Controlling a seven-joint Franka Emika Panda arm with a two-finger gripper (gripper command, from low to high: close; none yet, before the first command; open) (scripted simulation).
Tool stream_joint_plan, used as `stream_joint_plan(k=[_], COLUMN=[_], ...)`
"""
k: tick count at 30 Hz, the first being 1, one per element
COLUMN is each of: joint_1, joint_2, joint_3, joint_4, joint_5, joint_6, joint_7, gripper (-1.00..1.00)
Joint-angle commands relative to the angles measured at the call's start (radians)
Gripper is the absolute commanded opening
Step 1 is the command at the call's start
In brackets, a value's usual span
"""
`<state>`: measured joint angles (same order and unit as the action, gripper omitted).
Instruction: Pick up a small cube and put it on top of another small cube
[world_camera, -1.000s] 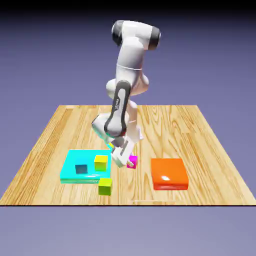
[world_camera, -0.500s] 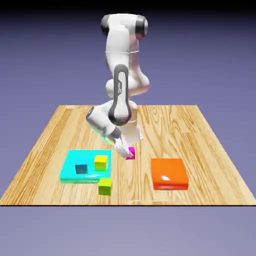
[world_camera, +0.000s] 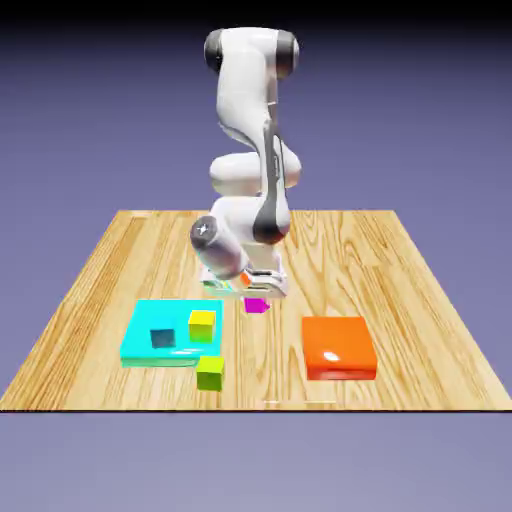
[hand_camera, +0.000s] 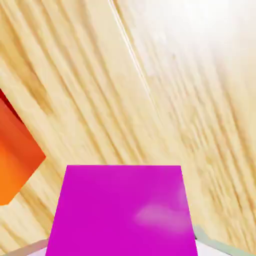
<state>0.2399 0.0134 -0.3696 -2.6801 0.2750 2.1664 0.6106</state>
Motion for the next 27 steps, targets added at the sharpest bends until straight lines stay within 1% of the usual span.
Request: stream_joint_plan(k=[1,22,23,27], joint_1=[-0.016,-0.313,-0.313,-0.355], joint_2=[0.000,0.001,0.001,0.105], joint_3=[0.019,0.432,0.432,0.386], joint_4=[0.010,0.213,0.213,0.156], joint_5=[-0.047,-0.929,-0.929,-1.041], joint_6=[-0.009,-0.197,-0.197,-0.044], joint_7=[-0.018,-0.430,-0.430,-0.353], gripper=[-1.00,-1.00,-1.00,-1.00])
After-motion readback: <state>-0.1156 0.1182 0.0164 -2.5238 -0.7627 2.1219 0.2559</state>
